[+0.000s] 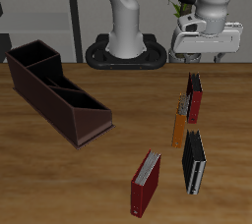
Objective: Place the left red book into the right desk caddy's front compartment
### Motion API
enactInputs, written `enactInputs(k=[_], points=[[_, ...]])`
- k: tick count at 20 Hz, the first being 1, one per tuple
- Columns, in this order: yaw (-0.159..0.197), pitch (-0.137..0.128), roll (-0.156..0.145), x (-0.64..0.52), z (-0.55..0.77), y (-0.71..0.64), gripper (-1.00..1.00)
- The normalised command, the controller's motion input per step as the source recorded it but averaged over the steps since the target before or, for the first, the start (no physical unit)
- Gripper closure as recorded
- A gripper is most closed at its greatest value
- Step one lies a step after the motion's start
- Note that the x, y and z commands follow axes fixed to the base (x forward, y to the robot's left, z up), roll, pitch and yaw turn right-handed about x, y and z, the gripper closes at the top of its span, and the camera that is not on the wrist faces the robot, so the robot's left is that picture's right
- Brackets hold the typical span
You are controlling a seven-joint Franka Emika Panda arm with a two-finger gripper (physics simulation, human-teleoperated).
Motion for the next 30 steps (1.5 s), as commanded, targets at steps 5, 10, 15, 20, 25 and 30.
enactInputs(k=[5,10,15,20,25,30], points=[[-0.017,-0.001,0.009,0.11,-0.04,0.00,-1.00],[-0.002,-0.051,0.005,0.09,-0.10,-0.14,-1.00],[-0.011,0.028,-0.001,0.03,-0.21,-0.03,-1.00],[0.015,-0.045,-0.025,-0.05,-0.27,0.03,-1.00],[-0.007,0.029,0.008,0.06,-0.32,-0.01,-1.00],[-0.011,0.000,-0.022,0.00,-0.15,-0.07,-1.00]])
